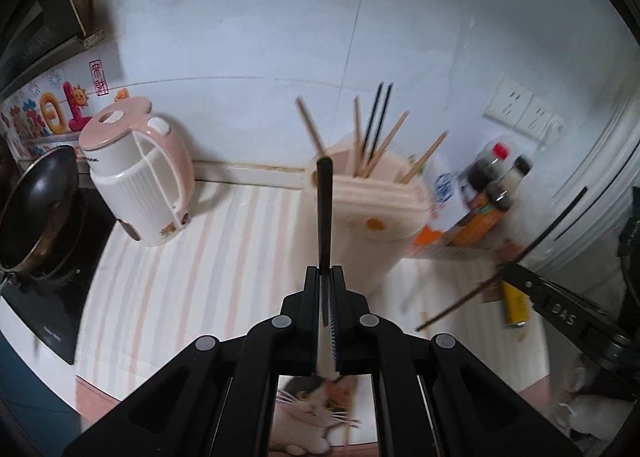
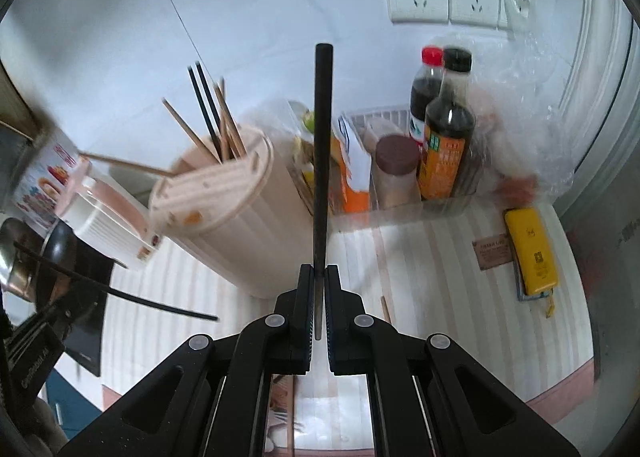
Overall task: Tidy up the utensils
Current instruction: 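Lower both black chopsticks into the beige holder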
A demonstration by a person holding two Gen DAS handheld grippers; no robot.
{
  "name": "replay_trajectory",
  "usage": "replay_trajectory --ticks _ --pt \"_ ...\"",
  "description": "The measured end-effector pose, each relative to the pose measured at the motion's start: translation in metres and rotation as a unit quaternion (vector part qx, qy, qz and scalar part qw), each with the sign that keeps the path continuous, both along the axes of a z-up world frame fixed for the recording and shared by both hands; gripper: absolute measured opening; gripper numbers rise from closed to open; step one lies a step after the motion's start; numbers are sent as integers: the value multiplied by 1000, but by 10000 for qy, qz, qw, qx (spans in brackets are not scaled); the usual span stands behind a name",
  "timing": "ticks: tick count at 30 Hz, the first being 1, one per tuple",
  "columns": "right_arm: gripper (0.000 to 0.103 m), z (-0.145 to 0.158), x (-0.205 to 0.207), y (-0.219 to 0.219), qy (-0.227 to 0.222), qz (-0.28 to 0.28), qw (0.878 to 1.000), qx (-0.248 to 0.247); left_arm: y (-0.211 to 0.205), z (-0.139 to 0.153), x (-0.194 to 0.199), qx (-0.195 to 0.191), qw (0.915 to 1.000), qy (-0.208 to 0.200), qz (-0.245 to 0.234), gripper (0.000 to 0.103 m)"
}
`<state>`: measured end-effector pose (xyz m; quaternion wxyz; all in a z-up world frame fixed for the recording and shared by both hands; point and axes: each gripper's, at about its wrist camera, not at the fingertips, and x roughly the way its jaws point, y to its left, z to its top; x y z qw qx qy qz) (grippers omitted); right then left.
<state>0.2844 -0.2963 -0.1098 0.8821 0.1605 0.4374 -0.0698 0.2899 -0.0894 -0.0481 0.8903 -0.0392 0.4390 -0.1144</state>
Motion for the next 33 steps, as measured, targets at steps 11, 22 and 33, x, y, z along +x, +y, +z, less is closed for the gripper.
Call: replay_trajectory --ticks 11,22,33 --pt "5 91 3 -17 -668 131 9973 258 -13 89 0 -710 9950 -623 -335 2" --pt "5 153 64 -23 -1270 303 9907 383 -24 142 80 -446 9910 -1253 -132 2" --pt "5 98 148 4 -518 596 9969 39 -31 68 157 -147 9995 -278 -67 2"
